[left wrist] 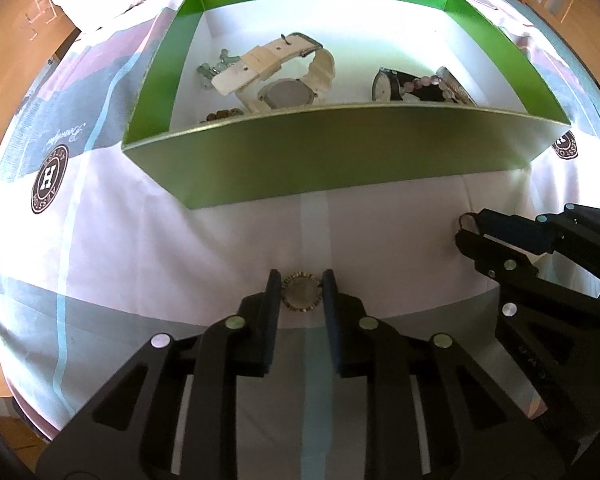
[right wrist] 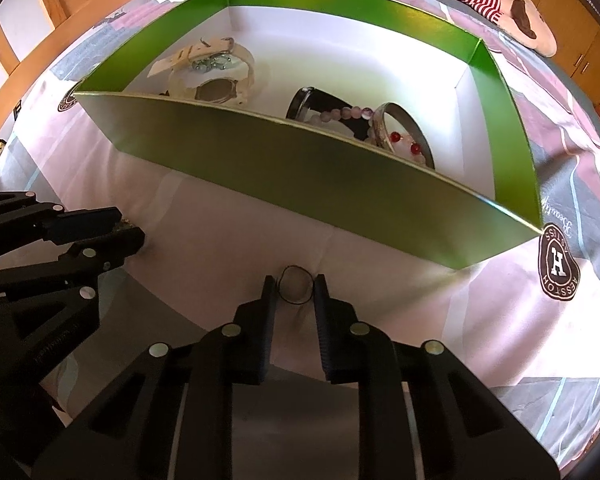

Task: Organize jewelry
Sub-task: 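Lift both rings and carry them over the green box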

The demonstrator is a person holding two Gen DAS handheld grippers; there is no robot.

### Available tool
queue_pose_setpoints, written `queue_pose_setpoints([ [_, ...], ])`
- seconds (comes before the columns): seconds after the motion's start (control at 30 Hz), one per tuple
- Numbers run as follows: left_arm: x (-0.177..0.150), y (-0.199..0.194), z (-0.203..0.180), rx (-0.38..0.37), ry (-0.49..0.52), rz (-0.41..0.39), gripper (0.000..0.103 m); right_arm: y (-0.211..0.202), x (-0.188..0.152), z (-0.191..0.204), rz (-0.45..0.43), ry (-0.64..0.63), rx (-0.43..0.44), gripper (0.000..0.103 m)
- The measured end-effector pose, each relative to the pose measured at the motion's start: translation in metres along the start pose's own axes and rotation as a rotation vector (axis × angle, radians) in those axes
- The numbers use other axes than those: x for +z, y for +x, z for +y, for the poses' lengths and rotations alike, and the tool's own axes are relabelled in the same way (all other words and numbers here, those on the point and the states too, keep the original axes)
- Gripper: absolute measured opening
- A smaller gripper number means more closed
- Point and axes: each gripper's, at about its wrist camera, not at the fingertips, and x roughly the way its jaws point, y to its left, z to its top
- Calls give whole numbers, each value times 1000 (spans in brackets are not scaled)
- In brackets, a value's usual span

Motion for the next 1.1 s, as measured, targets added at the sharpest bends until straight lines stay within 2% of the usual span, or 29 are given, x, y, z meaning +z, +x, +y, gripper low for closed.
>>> queue_pose_setpoints([
  [0.8, -6, -18, 5, -10, -23, -22, 21, -2, 1, 5, -8, 12, -27, 19],
  [1.1, -2, -28, 12, -15, -51, -54, 21, -21, 4, 1, -56, 29, -17, 19],
])
